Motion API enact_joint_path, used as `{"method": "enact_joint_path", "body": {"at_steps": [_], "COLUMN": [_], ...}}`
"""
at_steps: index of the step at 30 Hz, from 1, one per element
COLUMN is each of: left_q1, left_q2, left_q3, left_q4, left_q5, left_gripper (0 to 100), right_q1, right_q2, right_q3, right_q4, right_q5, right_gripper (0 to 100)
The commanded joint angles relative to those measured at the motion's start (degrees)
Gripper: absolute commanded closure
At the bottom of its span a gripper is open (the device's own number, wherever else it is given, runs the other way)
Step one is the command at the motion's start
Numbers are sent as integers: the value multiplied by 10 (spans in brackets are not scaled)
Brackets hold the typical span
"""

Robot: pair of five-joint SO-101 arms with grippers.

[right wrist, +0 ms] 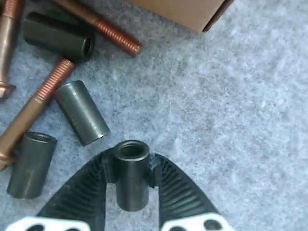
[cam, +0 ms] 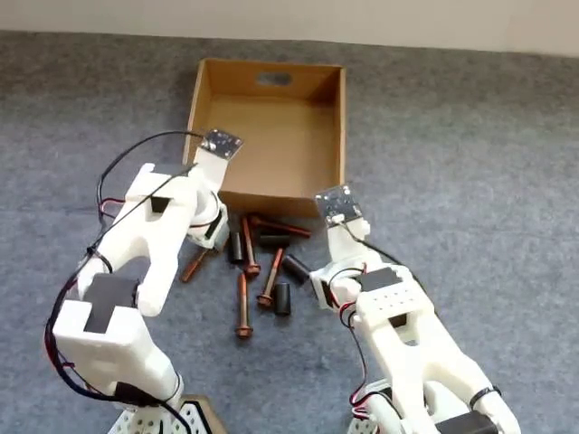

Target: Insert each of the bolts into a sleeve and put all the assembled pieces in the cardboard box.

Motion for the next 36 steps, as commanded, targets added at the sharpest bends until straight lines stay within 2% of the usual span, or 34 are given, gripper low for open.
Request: {"method": "enact_joint_path", "body": {"at_steps": [1,5,7,13,18,23,27,32,36], "left_q1": [14,13,13,13,13,13,13,13,13], "left_q2": [10,10,10,-15,-152,-320,-393,-400,-400], "left_q3": [-14,-14,-14,7,113,269,357,379,379], "left_q4": [-10,13,35,91,91,5,-69,-81,-84], "left_q5": [2,2,2,1,0,0,4,4,4], "left_gripper": [825,1000,974,993,993,992,929,777,769], "right_q1": [-1,-1,-1,-1,-1,-1,-1,-1,-1], "right_q2": [-17,-17,-17,-17,-17,-17,-17,-17,-17], "right_q3": [0,0,0,0,0,0,0,1,2], "right_q4": [-8,-8,-8,-8,-8,-8,-8,-8,-8], "right_q5": [-1,-1,-1,-1,-1,-1,-1,-1,-1], "right_gripper": [992,992,992,992,992,992,992,992,992]}}
